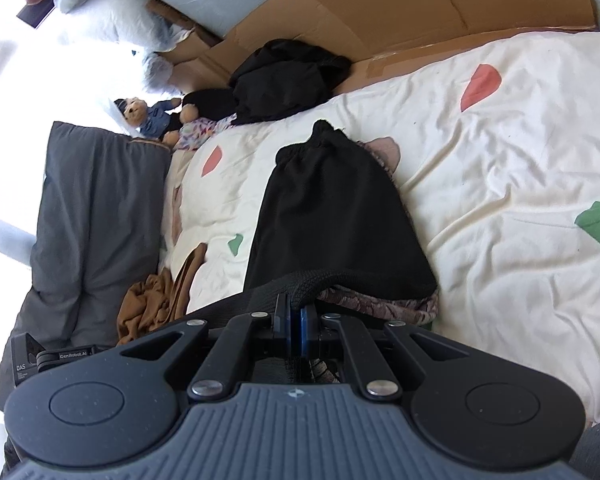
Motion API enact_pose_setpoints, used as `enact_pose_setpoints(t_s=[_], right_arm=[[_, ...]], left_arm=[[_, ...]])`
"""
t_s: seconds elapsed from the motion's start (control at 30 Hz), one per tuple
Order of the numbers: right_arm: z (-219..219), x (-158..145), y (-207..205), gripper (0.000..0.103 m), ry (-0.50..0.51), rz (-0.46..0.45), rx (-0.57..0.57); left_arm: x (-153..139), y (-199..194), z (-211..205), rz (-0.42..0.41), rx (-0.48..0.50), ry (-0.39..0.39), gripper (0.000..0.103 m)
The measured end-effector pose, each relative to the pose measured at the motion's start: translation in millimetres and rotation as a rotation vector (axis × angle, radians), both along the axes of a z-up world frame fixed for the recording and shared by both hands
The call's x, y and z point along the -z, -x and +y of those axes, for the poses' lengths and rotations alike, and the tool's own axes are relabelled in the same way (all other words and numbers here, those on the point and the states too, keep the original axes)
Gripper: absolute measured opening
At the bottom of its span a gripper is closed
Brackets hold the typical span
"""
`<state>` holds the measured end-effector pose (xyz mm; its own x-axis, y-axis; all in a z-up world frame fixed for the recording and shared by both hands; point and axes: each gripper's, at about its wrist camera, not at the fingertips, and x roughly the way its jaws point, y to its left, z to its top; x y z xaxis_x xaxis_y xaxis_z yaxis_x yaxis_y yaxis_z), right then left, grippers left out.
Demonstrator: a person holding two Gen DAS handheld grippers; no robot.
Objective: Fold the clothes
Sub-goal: 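Lift the pants hem with both grippers and fold it over toward the waistband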
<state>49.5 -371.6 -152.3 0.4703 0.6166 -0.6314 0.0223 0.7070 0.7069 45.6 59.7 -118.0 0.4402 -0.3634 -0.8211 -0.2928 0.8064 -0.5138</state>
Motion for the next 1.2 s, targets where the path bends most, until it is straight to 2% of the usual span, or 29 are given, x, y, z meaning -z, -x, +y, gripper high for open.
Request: enact_pose_setpoints(t_s=[0.47,0.93,1.2], right_arm=[[1.9,13.6,-38.1,0.004,0.026,0.015,0.055],[1.2,52.3,-83.7,0.004,0.032,0.048,0.078],[-5.2,63.8,-115.3,0.004,0.031,0.047,0.096]], left_arm=[[22.9,-47.0,10.1,0.033,0.017,0.000,0.006],[59.5,-104.6,12.7,0.077,0.007,0.018,0.006],[73.8,-142.3,18.5,0.056,-0.006,0.082,0.006]])
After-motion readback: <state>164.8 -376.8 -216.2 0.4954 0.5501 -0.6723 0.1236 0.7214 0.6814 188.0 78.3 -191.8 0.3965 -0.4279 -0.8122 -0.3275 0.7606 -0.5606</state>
